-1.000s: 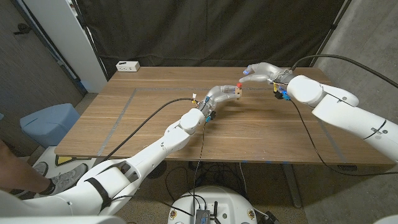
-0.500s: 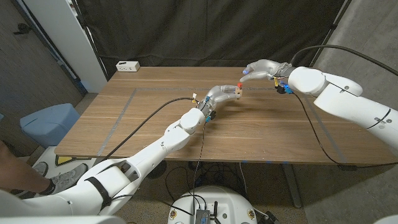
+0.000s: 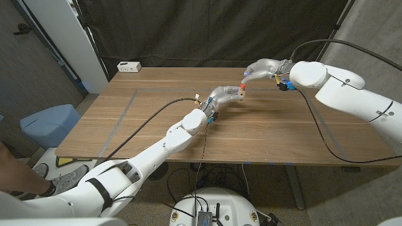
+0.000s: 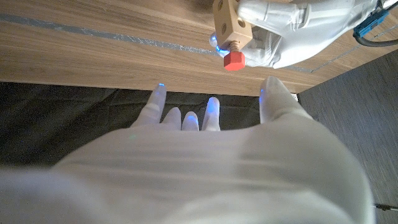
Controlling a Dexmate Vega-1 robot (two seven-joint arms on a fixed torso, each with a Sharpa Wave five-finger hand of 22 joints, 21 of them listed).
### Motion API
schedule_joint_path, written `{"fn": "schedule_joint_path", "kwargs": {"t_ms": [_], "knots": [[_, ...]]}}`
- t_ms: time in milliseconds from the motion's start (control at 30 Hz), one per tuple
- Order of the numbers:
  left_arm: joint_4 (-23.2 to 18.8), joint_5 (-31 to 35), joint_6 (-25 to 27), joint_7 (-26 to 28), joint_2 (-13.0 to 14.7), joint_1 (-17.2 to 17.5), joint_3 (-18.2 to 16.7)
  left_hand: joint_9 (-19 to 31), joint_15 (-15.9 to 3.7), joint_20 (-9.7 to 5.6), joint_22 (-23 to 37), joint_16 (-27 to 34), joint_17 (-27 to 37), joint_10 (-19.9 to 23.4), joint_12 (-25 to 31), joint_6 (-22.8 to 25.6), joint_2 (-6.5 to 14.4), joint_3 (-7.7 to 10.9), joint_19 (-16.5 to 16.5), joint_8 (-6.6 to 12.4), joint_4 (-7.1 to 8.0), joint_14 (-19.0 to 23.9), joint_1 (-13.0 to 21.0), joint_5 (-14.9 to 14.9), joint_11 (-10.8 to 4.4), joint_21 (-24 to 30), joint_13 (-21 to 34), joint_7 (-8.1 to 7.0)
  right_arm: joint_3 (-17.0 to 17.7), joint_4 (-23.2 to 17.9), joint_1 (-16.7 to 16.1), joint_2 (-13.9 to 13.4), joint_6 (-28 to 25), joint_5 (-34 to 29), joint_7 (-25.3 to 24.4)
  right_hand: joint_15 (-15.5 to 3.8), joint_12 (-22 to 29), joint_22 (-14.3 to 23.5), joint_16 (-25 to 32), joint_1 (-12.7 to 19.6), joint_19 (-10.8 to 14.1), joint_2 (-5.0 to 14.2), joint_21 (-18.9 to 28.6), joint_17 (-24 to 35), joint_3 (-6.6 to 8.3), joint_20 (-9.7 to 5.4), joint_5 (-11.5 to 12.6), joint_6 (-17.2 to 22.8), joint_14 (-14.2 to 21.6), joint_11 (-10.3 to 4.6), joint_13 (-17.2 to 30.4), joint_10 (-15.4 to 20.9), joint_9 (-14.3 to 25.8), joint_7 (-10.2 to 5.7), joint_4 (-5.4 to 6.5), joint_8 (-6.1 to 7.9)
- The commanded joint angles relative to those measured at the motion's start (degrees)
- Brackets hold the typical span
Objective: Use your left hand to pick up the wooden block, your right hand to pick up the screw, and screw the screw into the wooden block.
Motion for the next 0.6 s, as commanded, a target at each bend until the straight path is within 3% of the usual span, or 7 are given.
{"fn": "schedule_joint_path", "kwargs": {"t_ms": [33, 600], "knots": [[-0.7, 0.6, 0.3, 0.3, 0.3, 0.1, 0.2, 0.6, -6.38, 0.25, 0.3, -0.1, 0.2, 0.9, 0.3, 3.6, 3.8, 0.14, 0.1, 0.4, 0.49, 0.5, -1.2, 0.4, -0.16, 0.4, 8.7, 0.23, -3.2, 0.1, 4.3, 0.8, -2.1, -2.9, 5.4, 0.75, 0.1, 0.2, 0.2, 1.2, 0.1, 0.09, -0.1, 0.1, 0.68, 0.36, -0.1, 0.9, 0.4, 0.26, 0.1, 0.6, 0.1, -0.09, -0.1, 0.02], [-1.7, 0.9, 0.8, 0.7, 0.3, 0.5, 0.4, 0.6, -6.35, 0.15, 0.3, -0.1, 0.2, 0.9, 0.2, 3.6, 3.7, 0.08, 0.1, 0.37, 0.5, 0.6, -1.2, 0.4, -0.15, 0.4, 8.8, 0.1, -6.7, 0.2, 7.8, 1.7, -4.9, -7.6, 10.4, 1.05, 0.3, 0.3, 0.3, 2.9, 0.1, 0.27, -0.1, 0.1, 1.4, 0.4, -0.4, 4.4, 1.3, 0.52, 0.0, 1.6, 0.3, 0.16, -0.18, 0.68]]}}
